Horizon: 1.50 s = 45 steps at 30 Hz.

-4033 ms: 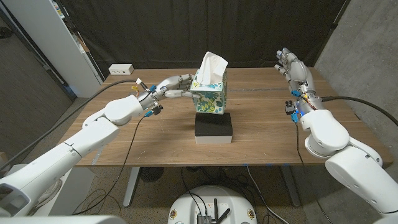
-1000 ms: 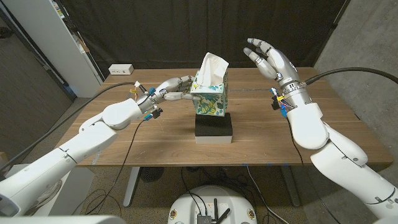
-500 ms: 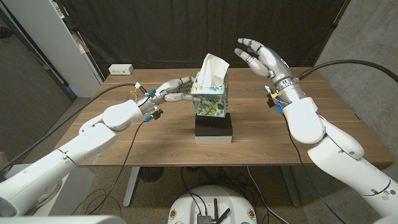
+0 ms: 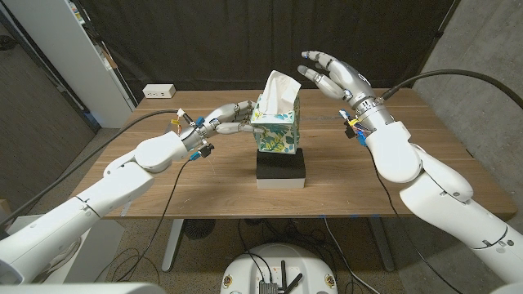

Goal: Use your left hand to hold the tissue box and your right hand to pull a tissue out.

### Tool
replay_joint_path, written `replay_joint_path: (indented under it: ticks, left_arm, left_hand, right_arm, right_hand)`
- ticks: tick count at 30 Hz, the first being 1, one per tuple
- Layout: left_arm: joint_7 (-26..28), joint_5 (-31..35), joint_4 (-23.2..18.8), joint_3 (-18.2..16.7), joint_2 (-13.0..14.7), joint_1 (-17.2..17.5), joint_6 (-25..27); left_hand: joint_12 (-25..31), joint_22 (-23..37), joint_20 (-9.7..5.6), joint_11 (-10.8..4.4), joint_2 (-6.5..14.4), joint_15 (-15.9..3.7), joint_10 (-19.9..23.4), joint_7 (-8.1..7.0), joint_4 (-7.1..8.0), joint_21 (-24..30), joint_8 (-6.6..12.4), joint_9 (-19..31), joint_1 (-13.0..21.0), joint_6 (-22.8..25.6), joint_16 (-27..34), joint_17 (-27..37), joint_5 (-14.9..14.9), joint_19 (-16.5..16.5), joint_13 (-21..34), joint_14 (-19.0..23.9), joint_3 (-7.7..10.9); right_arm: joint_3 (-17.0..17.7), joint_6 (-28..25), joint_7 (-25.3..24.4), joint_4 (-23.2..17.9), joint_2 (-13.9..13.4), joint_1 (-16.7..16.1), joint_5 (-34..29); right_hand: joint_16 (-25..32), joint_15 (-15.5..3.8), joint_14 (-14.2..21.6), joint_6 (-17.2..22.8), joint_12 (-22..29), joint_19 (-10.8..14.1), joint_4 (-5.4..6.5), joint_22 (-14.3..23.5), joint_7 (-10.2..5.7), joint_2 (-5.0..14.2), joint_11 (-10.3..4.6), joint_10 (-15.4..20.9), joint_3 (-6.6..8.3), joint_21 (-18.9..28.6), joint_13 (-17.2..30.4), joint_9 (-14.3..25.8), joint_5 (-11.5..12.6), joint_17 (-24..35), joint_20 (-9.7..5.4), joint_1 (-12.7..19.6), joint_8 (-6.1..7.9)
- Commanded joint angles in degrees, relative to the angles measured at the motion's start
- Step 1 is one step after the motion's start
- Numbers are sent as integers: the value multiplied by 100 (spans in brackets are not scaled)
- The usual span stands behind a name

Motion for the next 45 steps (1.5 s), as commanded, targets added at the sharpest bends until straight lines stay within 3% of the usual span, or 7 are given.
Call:
replay_joint_path:
  ticks: [1, 12, 20, 27, 33, 39, 45]
  left_arm:
    - [-21, 17, 3, 19, -12, -17, -11]
    - [-17, 27, -21, 27, -7, -17, 18]
    - [5, 36, -42, 23, -8, 15, 0]
    - [9, 26, -74, 13, 5, 50, -4]
    - [55, 36, -130, -15, 29, 109, 11]
    - [76, 34, -172, -36, 46, 156, 10]
    - [94, 38, -210, -44, 53, 186, 24]
  left_hand:
    - [-12, 12, -137, -23, 68, -760, 50, 3, 8, -15, 29, 21, 6, -7, 21, 13, 20, 4, 27, 34, 34]
    - [-16, 12, -140, -8, 58, -756, 58, -6, 1, -17, 35, 21, 5, 0, 24, 12, 18, 6, 35, 41, 39]
    - [-21, 12, -138, -7, 61, -759, 57, 8, 2, -20, 37, 20, 2, 1, 23, 13, 19, 4, 41, 41, 46]
    - [-23, 12, -138, -15, 62, -756, 61, 14, 1, -22, 42, 20, -1, 10, 22, 11, 19, 5, 45, 43, 52]
    - [-25, 12, -140, -14, 65, -753, 62, 21, 8, -21, 44, 20, -13, 13, 23, 13, 18, 9, 48, 44, 54]
    - [-27, 13, -143, -7, 64, -752, 68, 14, 6, -21, 47, 19, -16, 16, 23, 11, 18, 13, 52, 52, 60]
    - [-29, 13, -143, -18, 62, -758, 68, 21, 8, -22, 48, 19, -25, 18, 21, 10, 17, 14, 55, 53, 63]
  right_arm:
    - [-296, -157, 305, -12, -110, 372, -7]
    - [-479, -270, 511, -29, -161, 605, 16]
    - [-688, -459, 590, -79, -190, 749, -203]
    - [-766, -494, 593, -73, -200, 774, -312]
    - [-801, -581, 579, -103, -200, 758, -419]
    - [-839, -662, 583, -141, -214, 739, -557]
    - [-864, -713, 518, -181, -233, 675, -757]
  right_hand:
    - [1, -270, 23, 25, -6, 10, -52, 17, -35, 103, -5, -18, 37, 0, 7, 6, 40, -4, -38, 58, 0]
    - [-15, -288, 12, 135, -8, 21, -142, 16, -34, 103, -16, -31, 72, -4, 7, 15, 56, -19, -51, 152, 40]
    - [-54, -348, -2, 511, -4, 11, -337, 14, -34, 83, -32, -40, 139, -19, 4, 45, 78, -61, -36, 357, 167]
    - [-70, -334, 27, 860, 7, 43, -473, 13, 40, 69, -47, -27, 178, -16, 2, 80, 86, -92, -68, 528, 276]
    - [-79, -336, 30, 994, 14, 50, -513, 12, 76, 46, -44, -12, 172, -18, 3, 98, 83, -101, -59, 579, 316]
    - [-96, -331, 58, 1371, 47, 79, -595, 10, 145, 17, -43, 95, 173, -19, 6, 170, 85, -126, -45, 728, 469]
    - [-121, -292, 99, 1466, 42, 134, -739, 4, 161, -48, -41, 146, 256, -14, 11, 233, 127, -162, -11, 1030, 553]
